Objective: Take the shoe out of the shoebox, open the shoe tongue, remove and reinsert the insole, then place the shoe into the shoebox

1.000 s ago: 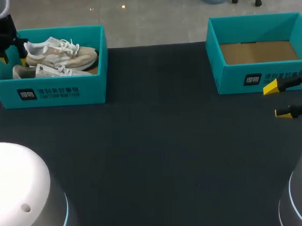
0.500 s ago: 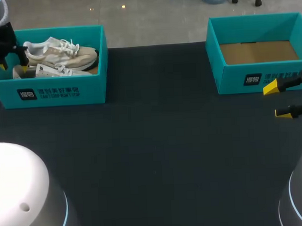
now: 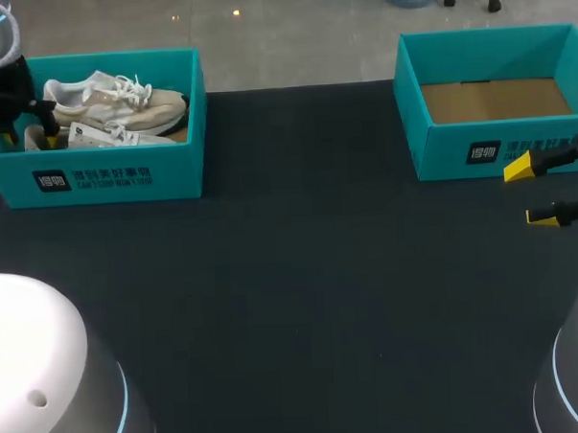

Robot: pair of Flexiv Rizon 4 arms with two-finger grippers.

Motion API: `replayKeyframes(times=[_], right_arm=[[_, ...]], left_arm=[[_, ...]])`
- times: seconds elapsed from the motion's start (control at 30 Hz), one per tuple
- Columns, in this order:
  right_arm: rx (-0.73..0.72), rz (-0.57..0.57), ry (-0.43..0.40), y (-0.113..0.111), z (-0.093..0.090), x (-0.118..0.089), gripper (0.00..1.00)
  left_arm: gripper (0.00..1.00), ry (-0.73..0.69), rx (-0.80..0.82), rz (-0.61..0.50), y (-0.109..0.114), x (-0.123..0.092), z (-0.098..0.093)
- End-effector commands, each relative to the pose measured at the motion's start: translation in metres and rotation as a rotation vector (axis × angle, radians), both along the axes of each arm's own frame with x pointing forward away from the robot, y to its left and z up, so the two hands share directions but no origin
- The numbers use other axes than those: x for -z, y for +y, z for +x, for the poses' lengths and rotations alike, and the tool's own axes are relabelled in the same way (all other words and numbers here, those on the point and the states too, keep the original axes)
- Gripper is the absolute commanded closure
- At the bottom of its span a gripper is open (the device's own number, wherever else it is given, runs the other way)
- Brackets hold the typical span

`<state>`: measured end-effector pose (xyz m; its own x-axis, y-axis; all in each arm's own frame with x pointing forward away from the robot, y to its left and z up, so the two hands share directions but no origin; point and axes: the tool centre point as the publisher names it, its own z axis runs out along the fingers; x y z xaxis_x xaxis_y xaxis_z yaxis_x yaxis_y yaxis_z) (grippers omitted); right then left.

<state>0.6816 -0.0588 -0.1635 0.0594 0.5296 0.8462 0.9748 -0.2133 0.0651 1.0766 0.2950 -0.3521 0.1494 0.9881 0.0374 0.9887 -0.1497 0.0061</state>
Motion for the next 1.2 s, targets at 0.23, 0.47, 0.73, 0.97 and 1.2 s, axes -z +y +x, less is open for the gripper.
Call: replayKeyframes(times=[0.23,0.47,0.73,0.97,1.2], right_arm=[[0.001,-0.002,0.002,0.001,0.000,0.000,0.00],[0.001,-0.002,0.002,0.001,0.000,0.000,0.00],[0.001,-0.002,0.002,0.001,0.000,0.000,0.00],[0.001,-0.002,0.002,0.001,0.000,0.000,0.00],[0.001,-0.002,0.002,0.001,0.000,0.000,0.00]], left_arm=[[0.24,0.000,0.017,-0.012,0.000,0.016,0.005],[0.23,0.008,0.009,-0.004,0.002,0.025,0.006],[0.27,0.026,-0.006,0.015,0.004,0.035,0.008],[0.64,0.033,-0.008,0.021,0.006,0.038,0.007],[0.96,0.029,-0.006,0.035,0.008,0.036,0.006]])
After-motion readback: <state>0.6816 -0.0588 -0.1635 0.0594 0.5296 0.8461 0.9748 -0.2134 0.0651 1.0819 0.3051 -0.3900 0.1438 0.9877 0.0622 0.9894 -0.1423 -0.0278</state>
